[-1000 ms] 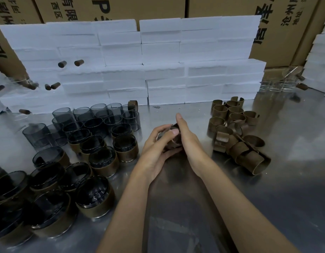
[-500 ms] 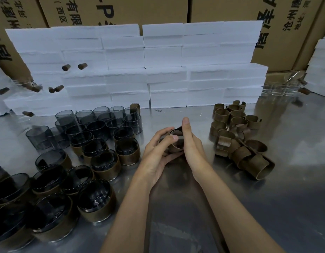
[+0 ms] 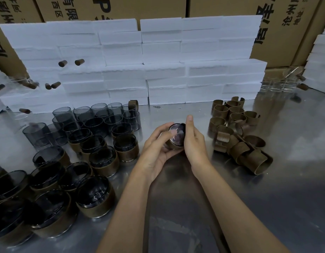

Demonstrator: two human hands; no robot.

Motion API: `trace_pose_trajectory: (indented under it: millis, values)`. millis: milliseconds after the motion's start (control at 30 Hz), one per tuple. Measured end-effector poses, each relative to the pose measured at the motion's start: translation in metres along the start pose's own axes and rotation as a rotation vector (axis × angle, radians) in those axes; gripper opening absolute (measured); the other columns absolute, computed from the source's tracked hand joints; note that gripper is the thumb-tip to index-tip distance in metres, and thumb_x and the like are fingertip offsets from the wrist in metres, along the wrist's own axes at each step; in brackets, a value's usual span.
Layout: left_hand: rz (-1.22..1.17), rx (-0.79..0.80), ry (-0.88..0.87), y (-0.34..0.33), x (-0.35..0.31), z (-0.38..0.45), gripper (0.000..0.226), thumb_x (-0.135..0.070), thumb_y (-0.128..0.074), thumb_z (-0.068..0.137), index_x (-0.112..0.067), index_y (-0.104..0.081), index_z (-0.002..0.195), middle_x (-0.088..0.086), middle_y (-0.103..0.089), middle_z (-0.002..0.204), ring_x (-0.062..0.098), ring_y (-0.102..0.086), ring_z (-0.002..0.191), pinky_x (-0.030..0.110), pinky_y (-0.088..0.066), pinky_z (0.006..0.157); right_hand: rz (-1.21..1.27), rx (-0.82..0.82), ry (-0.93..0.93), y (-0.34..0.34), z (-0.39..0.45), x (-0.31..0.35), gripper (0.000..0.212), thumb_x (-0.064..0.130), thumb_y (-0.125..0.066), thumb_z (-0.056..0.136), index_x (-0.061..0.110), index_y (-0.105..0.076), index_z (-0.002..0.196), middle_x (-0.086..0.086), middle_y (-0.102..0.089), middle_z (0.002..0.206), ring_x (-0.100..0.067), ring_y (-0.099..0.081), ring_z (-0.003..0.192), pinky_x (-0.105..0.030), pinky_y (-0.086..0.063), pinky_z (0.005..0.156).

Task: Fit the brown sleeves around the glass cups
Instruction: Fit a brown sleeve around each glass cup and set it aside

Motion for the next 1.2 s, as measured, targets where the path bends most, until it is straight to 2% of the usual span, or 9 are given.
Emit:
trace_pose_trajectory:
  millis: [167,333,433,500,567,667,833,1000,1200]
  values:
    - [-0.021,-0.152,0.088,-0.001,0.0,0.002,0.053,-0.041,-0.044,0.109,0.002,-0.061,0.135,0.021,-0.07,0.119,0.029,-0.068,0.109,0.038,-0.056,0.09,-0.063,0.01,0.15,-0.008,-0.008,0.004,0.039,0.05,-0.04,0.107,0.027,-0.069,0.094,0.018,-0.073,0.082,0.001,-0.068,0.083,-0.013,-0.051,0.074]
    - [0.06,-0.216,0.077,0.004,-0.002,0.003,0.037,-0.021,-0.054,0.102,0.005,-0.067,0.124,0.029,-0.068,0.125,0.035,-0.067,0.112,0.049,-0.047,0.11,0.304,-0.013,-0.228,-0.002,-0.008,-0.001,0.026,0.032,-0.055,0.096,0.016,-0.067,0.079,-0.007,-0.066,0.068,-0.023,-0.062,0.067,-0.031,-0.049,0.066]
    - [0.107,-0.233,0.066,0.0,0.001,0.001,0.03,-0.03,-0.062,0.101,-0.003,-0.074,0.102,0.015,-0.078,0.097,0.03,-0.075,0.094,0.04,-0.058,0.091,0.383,-0.059,-0.315,0.001,-0.007,-0.005,0.03,0.03,-0.062,0.094,0.016,-0.058,0.068,-0.008,-0.059,0.068,-0.022,-0.056,0.064,-0.033,-0.046,0.069]
    - [0.107,-0.302,0.049,0.0,0.003,0.002,0.033,-0.03,-0.063,0.1,-0.014,-0.062,0.071,0.0,-0.063,0.06,0.017,-0.063,0.06,0.027,-0.054,0.064,0.397,-0.059,-0.335,-0.001,-0.008,-0.005,0.028,0.025,-0.066,0.091,0.016,-0.055,0.066,-0.007,-0.053,0.066,-0.021,-0.051,0.062,-0.033,-0.045,0.068]
    - [0.097,-0.357,0.048,0.0,0.004,0.002,0.042,-0.029,-0.064,0.099,-0.02,-0.049,0.061,-0.006,-0.047,0.05,0.011,-0.047,0.048,0.023,-0.043,0.053,0.406,-0.045,-0.356,-0.002,-0.009,-0.005,0.03,0.024,-0.069,0.089,0.016,-0.052,0.065,-0.003,-0.048,0.06,-0.019,-0.046,0.056,-0.031,-0.044,0.063]
    - [0.084,-0.409,0.019,0.0,0.003,-0.001,0.046,-0.026,-0.067,0.096,-0.022,-0.047,0.055,-0.005,-0.043,0.051,0.012,-0.044,0.047,0.02,-0.04,0.05,0.422,-0.044,-0.366,-0.003,-0.011,-0.004,0.033,0.026,-0.07,0.087,0.017,-0.049,0.064,0.002,-0.042,0.051,-0.016,-0.042,0.048,-0.026,-0.04,0.054]
    - [0.041,-0.401,-0.022,-0.004,0.002,-0.007,0.033,-0.028,-0.072,0.093,-0.016,-0.052,0.069,0.009,-0.046,0.079,0.025,-0.047,0.076,0.038,-0.043,0.073,0.431,-0.043,-0.368,-0.005,-0.013,-0.005,0.027,0.019,-0.073,0.085,0.015,-0.054,0.065,0.0,-0.045,0.052,-0.016,-0.045,0.043,-0.021,-0.043,0.045]
    - [0.057,-0.388,-0.015,-0.001,0.005,-0.005,0.054,-0.029,-0.074,0.092,-0.025,-0.05,0.044,-0.002,-0.044,0.053,0.017,-0.048,0.052,0.03,-0.045,0.06,0.428,0.026,-0.375,-0.008,-0.016,-0.002,0.014,0.016,-0.073,0.084,0.01,-0.06,0.082,-0.002,-0.049,0.051,-0.018,-0.051,0.044,-0.024,-0.048,0.047]
    - [0.038,-0.371,-0.005,-0.001,0.007,-0.004,0.049,-0.028,-0.073,0.09,-0.023,-0.049,0.048,-0.003,-0.042,0.052,0.015,-0.049,0.05,0.029,-0.046,0.057,0.451,0.064,-0.381,-0.01,-0.017,-0.001,0.013,0.013,-0.073,0.084,0.01,-0.061,0.089,-0.006,-0.048,0.058,-0.022,-0.052,0.052,-0.027,-0.05,0.051]
Point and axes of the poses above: each hand's wrist, its own z-axis towards the middle knuckle, its own y-axis out of the back of the hand, x = y × z, the point moved 5 cm from there along z, towards the middle knuckle
